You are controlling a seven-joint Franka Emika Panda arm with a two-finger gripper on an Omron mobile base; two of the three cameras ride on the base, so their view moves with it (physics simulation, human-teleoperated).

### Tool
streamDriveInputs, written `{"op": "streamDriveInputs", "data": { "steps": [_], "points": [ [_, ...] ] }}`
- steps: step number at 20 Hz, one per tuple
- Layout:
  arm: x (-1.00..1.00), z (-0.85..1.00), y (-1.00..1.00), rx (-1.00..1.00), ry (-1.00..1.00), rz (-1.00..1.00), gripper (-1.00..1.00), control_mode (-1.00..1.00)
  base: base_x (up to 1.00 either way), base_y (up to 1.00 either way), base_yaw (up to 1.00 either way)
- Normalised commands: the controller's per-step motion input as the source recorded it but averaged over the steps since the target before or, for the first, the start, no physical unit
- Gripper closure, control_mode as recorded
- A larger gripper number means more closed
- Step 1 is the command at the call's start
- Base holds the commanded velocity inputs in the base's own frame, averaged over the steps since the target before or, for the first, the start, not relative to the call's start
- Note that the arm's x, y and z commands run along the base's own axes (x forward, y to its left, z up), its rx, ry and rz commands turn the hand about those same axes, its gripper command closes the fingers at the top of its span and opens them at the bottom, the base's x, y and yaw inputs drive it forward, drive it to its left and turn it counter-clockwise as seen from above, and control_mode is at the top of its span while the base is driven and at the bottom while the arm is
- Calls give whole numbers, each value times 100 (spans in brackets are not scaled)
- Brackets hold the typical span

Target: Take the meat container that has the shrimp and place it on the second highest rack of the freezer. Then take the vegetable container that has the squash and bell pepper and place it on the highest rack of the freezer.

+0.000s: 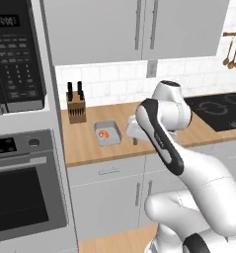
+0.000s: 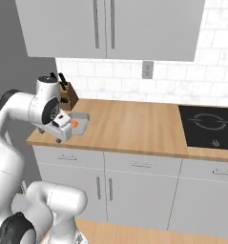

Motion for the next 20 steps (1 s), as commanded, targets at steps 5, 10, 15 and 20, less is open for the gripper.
{"op": "streamDriveInputs", "data": {
  "steps": [5, 10, 15, 20],
  "points": [
    [76, -12, 20, 0, 21, -48, -100, -100, 0, 0, 0],
    [43, -24, 1, 1, 8, -34, -100, -100, 0, 0, 0],
    [35, -41, 0, 0, 0, -27, -100, -100, 0, 0, 0],
    [40, -44, 0, 2, 0, -26, -100, -100, 0, 0, 0]
  ]
}}
